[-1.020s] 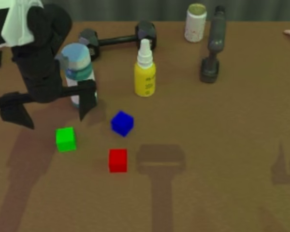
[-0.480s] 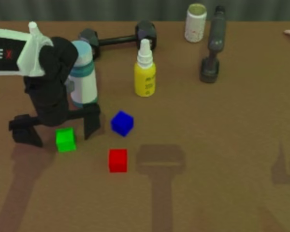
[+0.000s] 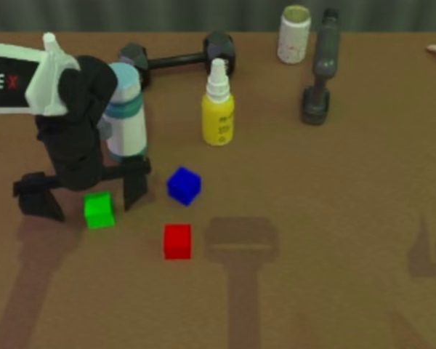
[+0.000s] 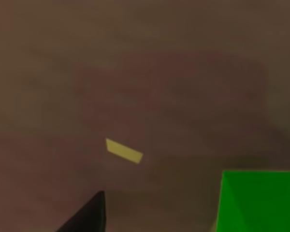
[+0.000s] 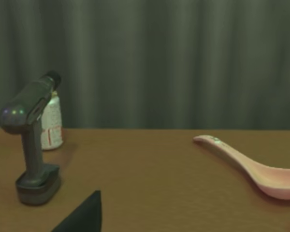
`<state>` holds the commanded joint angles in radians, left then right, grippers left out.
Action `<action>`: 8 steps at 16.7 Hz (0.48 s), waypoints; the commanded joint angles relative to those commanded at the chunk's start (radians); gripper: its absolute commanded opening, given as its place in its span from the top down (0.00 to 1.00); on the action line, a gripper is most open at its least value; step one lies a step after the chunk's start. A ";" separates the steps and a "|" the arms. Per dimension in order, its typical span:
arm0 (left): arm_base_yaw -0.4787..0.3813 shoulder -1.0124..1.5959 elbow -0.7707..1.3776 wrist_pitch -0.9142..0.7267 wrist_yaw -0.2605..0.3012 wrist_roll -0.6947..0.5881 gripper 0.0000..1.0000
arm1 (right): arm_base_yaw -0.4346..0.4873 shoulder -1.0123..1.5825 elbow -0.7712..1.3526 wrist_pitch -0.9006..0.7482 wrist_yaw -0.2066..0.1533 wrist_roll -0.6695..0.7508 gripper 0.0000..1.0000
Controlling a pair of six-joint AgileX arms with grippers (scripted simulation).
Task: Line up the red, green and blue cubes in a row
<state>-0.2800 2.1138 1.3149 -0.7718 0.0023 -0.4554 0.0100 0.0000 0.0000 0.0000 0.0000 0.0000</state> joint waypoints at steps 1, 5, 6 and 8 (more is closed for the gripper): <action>0.000 0.000 0.000 0.000 0.000 0.000 0.38 | 0.000 0.000 0.000 0.000 0.000 0.000 0.00; 0.000 0.000 0.000 0.000 0.000 0.000 0.68 | 0.000 0.000 0.000 0.000 0.000 0.000 0.00; 0.000 0.000 0.000 0.000 0.000 0.000 0.75 | 0.000 0.000 0.000 0.000 0.000 0.000 0.00; 0.000 0.000 0.000 0.000 0.000 0.000 0.90 | 0.000 0.000 0.000 0.000 0.000 0.000 0.00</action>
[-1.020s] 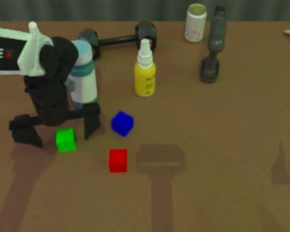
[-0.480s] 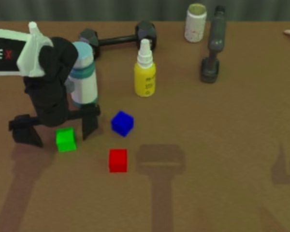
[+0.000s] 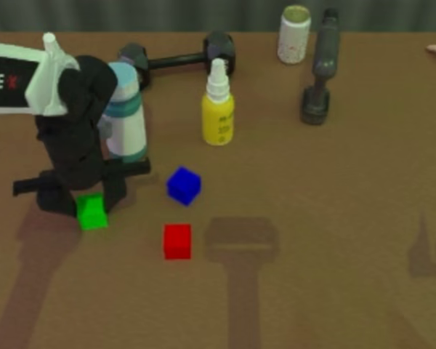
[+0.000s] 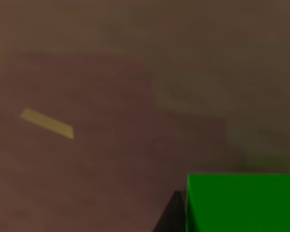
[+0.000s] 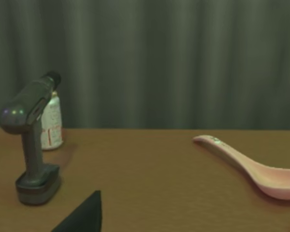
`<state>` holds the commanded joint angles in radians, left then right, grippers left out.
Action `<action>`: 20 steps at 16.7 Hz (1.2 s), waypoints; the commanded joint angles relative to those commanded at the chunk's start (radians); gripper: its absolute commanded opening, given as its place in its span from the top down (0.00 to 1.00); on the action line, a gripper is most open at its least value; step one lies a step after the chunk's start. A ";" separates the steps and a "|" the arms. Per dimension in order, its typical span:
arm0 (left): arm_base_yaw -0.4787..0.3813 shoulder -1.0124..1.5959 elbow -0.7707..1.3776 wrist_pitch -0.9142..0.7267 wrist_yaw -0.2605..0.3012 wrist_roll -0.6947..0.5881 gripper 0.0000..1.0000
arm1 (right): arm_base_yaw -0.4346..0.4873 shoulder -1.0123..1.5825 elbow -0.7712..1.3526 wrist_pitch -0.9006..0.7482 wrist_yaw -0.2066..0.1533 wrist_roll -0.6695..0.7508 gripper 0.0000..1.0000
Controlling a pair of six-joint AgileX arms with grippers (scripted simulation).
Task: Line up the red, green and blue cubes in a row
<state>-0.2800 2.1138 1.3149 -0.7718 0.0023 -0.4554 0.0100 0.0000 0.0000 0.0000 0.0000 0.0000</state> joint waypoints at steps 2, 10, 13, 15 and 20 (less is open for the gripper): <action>0.000 0.000 0.000 0.000 0.000 0.000 1.00 | 0.000 0.000 0.000 0.000 0.000 0.000 0.00; 0.002 -0.021 0.005 -0.011 -0.007 0.006 1.00 | 0.000 0.000 0.000 0.000 0.000 0.000 0.00; 0.003 -0.037 0.034 -0.053 -0.008 0.006 1.00 | 0.000 0.000 0.000 0.000 0.000 0.000 0.00; 0.010 -0.065 0.073 -0.127 -0.008 0.004 1.00 | 0.000 0.000 0.000 0.000 0.000 0.000 0.00; 0.020 -0.127 0.147 -0.259 -0.008 0.004 1.00 | 0.000 0.000 0.000 0.000 0.000 0.000 0.00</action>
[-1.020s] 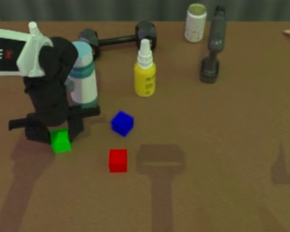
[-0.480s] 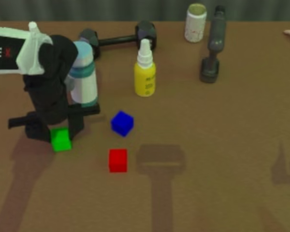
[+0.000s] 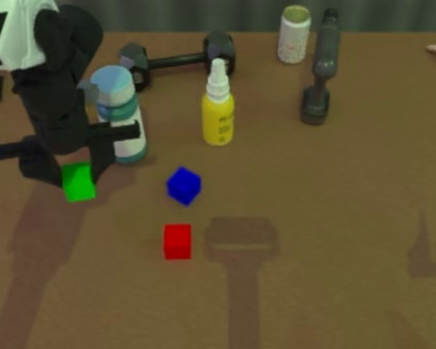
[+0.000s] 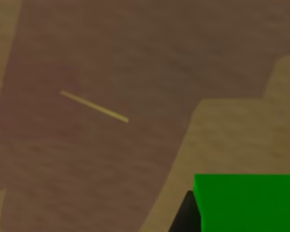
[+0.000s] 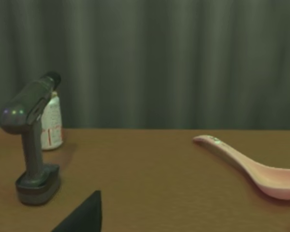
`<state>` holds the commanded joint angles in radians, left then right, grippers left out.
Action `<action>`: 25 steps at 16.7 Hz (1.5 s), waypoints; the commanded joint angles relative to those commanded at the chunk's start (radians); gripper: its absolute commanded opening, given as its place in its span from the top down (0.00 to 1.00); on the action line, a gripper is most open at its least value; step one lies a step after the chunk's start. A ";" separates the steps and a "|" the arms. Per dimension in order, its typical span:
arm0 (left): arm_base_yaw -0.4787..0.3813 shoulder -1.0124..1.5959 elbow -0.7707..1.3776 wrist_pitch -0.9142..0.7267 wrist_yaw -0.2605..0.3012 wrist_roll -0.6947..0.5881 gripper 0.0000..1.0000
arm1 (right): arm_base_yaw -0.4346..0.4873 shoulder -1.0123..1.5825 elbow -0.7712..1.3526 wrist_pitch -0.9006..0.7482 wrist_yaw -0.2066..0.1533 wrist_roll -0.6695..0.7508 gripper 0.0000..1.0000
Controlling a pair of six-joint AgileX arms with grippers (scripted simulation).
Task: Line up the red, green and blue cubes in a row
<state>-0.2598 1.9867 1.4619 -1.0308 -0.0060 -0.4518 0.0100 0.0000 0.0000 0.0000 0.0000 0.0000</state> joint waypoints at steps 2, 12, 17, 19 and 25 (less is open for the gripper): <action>0.000 0.000 0.000 0.000 0.000 0.000 1.00 | 0.000 0.000 0.000 0.000 0.000 0.000 0.00; -0.316 0.146 0.261 -0.127 -0.002 -0.187 1.00 | 0.000 0.000 0.000 0.000 0.000 0.000 0.00; -0.488 0.211 0.402 -0.194 -0.003 -0.292 1.00 | 0.000 0.000 0.000 0.000 0.000 0.000 0.00; -0.492 0.213 0.407 -0.196 -0.003 -0.295 1.00 | 0.000 0.000 0.000 0.000 0.000 0.000 0.00; -0.490 0.222 0.357 -0.132 -0.003 -0.293 1.00 | 0.000 0.000 0.000 0.000 0.000 0.000 0.00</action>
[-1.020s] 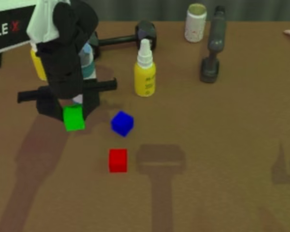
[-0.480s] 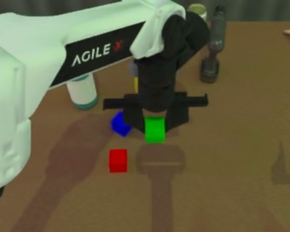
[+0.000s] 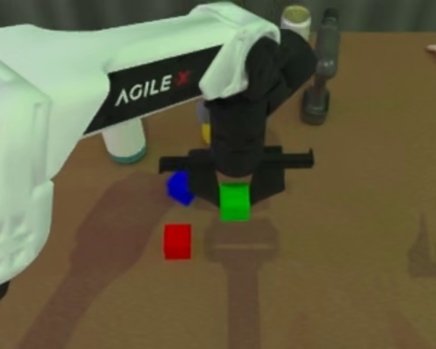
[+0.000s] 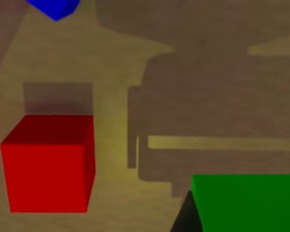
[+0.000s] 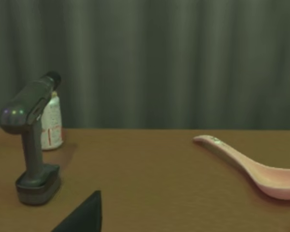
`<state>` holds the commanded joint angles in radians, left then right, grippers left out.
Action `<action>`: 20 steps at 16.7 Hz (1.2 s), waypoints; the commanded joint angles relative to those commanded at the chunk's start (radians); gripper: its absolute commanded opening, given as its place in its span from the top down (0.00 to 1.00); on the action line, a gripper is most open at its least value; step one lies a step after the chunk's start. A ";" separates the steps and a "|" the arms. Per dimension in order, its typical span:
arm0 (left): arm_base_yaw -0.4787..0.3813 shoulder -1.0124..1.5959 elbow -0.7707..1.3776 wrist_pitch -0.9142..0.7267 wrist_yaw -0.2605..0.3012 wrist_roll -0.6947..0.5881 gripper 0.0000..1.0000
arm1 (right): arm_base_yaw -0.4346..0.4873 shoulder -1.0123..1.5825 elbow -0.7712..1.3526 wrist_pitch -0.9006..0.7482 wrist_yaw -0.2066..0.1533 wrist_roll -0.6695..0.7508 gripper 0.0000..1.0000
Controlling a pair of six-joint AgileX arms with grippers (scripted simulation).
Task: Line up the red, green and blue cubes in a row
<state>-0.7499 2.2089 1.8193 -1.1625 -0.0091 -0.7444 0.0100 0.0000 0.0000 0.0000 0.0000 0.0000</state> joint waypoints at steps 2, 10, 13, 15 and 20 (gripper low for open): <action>0.000 0.016 -0.049 0.062 0.000 -0.001 1.00 | 0.000 0.000 0.000 0.000 0.000 0.000 0.00; -0.003 0.047 -0.142 0.183 0.000 -0.003 1.00 | 0.000 0.000 0.000 0.000 0.000 0.000 0.00; -0.003 0.047 -0.142 0.183 0.000 -0.003 0.85 | 0.000 0.000 0.000 0.000 0.000 0.000 0.00; -0.003 0.047 -0.142 0.183 0.000 -0.003 0.70 | 0.000 0.000 0.000 0.000 0.000 0.000 0.00; -0.003 0.047 -0.142 0.183 0.000 -0.003 0.32 | 0.000 0.000 0.000 0.000 0.000 0.000 0.00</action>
<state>-0.7530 2.2558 1.6772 -0.9795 -0.0086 -0.7471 0.0100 0.0000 0.0000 0.0000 0.0000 0.0000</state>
